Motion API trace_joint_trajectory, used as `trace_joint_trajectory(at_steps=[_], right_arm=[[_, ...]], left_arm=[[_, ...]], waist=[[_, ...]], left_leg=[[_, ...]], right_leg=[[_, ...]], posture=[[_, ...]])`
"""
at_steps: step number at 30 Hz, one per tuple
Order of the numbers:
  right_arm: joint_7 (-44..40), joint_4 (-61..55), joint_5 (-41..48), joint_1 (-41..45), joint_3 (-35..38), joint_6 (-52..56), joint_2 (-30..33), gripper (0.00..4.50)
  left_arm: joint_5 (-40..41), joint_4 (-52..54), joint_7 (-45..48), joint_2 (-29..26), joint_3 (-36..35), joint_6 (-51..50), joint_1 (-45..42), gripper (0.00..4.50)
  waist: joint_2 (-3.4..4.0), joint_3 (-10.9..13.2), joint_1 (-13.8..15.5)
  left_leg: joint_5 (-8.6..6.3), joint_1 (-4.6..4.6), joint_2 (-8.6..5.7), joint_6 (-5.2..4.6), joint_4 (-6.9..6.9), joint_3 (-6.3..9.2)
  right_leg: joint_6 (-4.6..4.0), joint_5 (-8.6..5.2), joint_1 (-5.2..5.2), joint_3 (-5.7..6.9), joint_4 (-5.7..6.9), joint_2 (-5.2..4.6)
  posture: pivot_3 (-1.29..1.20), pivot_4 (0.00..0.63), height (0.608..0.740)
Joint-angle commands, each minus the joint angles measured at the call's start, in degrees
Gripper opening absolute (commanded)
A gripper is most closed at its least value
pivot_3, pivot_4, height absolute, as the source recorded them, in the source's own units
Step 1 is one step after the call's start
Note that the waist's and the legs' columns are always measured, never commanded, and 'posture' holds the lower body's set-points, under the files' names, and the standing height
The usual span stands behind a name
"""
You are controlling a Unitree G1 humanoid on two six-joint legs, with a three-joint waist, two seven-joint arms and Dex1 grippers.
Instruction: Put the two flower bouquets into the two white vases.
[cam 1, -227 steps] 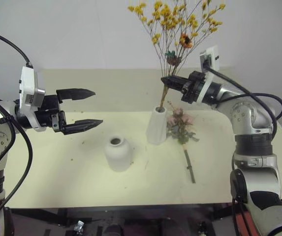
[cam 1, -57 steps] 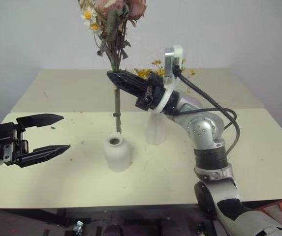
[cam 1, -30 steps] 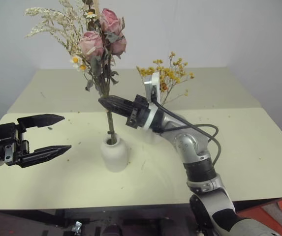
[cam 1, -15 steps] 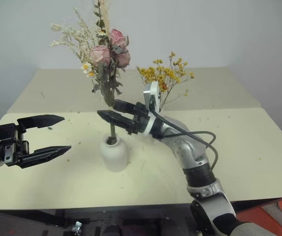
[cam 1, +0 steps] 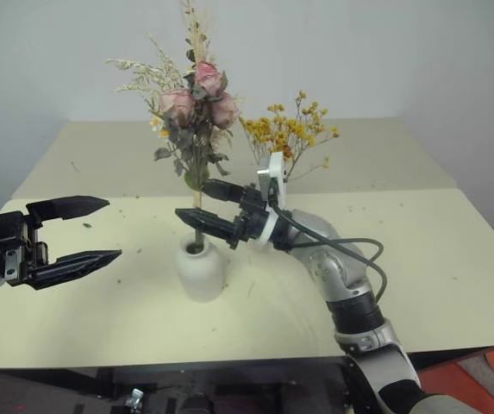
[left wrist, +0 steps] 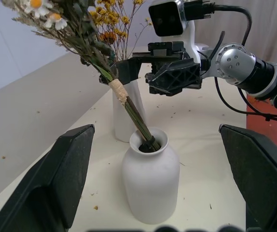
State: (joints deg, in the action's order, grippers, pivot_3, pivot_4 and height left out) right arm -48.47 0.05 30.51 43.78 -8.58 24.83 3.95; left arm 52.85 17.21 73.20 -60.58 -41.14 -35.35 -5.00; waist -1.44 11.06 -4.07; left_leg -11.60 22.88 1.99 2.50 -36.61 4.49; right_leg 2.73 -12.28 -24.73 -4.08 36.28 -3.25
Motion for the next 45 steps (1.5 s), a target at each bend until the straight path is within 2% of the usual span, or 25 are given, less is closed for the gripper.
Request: trace_joint_trajectory(at_steps=[1, 14, 26, 34, 40, 45], right_arm=[[-2.56, -2.49, -0.60, -0.02, -0.57, -2.98, 0.93, 4.46], [-9.85, 0.21, -4.74, -0.46, -1.56, -6.91, 7.50, 4.46], [-15.54, 2.86, -5.14, -0.41, 5.24, -4.87, 25.31, 4.46], [-21.03, 0.90, -2.52, -5.65, 11.10, -2.63, 36.51, 4.46], [-20.53, 4.08, -4.98, -9.26, 14.32, -4.64, 41.71, 4.46], [-19.73, 5.18, -5.57, -10.23, 15.45, -5.42, 43.23, 4.46]], left_arm=[[-0.20, 0.14, 0.20, -1.37, -0.17, 0.76, -1.10, 4.50], [-0.77, 0.55, 0.13, -1.12, -0.21, 0.66, -1.23, 4.50], [-0.81, 0.87, -0.02, 0.13, 0.70, 0.79, -0.34, 4.50], [-1.43, -0.33, 0.18, 0.60, 1.89, 1.73, -0.86, 4.50], [-1.71, -0.73, 0.25, 0.90, 1.33, 2.10, -0.37, 4.50], [-1.48, 0.00, -0.40, 1.89, 1.00, 2.05, 0.57, 4.50]], waist=[[0.00, 0.00, 0.01], [-0.01, 0.00, 0.04], [-0.02, 0.00, 0.14], [-0.03, -0.01, 0.17], [-0.03, -0.01, 0.02], [-0.03, -0.01, 0.05]], left_leg=[[0.00, 0.00, 0.00, 0.00, 0.00, 0.00], [0.00, -0.01, 0.00, 0.00, 0.00, -0.01], [0.00, 0.01, -0.02, 0.00, 0.00, -0.02], [0.00, 0.01, -0.02, 0.00, 0.00, -0.04], [0.00, -0.01, -0.02, 0.00, 0.00, -0.06], [0.00, -0.01, -0.02, 0.00, 0.00, -0.08]], right_leg=[[0.00, 0.00, 0.00, 0.00, 0.00, 0.00], [0.00, 0.00, 0.00, 0.00, 0.02, 0.00], [0.00, -0.01, 0.01, 0.00, -0.02, -0.01], [0.00, -0.01, 0.02, -0.02, -0.03, -0.01], [0.00, -0.01, 0.02, -0.05, -0.02, -0.01], [-0.01, -0.01, 0.02, -0.06, -0.04, -0.01]], posture=[[0.00, 0.150, 0.740], [0.00, 0.150, 0.740], [0.00, 0.150, 0.740], [0.00, 0.150, 0.740], [0.00, 0.150, 0.740], [0.00, 0.150, 0.740]])
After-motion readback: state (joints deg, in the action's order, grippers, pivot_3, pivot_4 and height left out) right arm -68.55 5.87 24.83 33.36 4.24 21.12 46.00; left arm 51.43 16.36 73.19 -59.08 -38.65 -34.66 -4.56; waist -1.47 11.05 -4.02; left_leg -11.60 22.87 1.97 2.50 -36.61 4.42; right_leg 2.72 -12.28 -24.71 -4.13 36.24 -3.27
